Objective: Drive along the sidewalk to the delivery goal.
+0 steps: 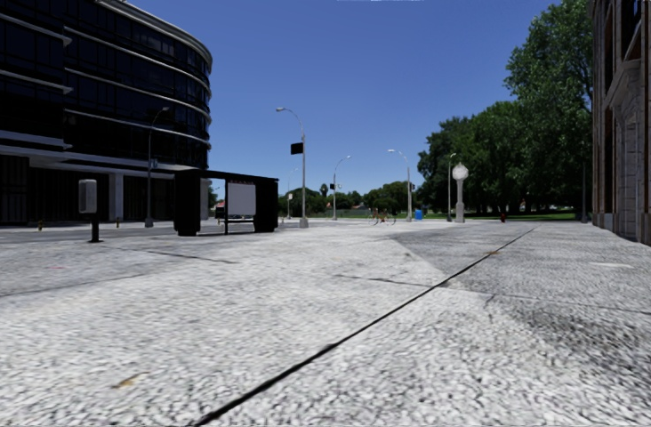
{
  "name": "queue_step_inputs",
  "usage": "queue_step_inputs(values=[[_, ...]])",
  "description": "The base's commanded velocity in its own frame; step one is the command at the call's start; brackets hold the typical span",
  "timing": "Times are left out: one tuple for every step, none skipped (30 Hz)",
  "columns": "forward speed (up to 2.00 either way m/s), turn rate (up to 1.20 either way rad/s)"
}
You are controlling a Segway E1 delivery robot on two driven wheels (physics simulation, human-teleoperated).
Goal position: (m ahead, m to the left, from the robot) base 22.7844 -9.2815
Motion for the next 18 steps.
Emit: queue_step_inputs(values=[[2.0, -0.47], [2.0, -0.45], [2.0, -0.43], [2.0, -0.4], [2.0, -0.4], [2.0, -0.39], [2.0, -0.36], [2.0, -0.28], [2.0, -0.28], [2.0, -0.21], [2.0, -0.12], [2.0, -0.05], [2.0, -0.05], [2.0, 0.0], [2.0, 0.0], [2.0, 0.0], [2.0, 0.0], [2.0, 0.0]])
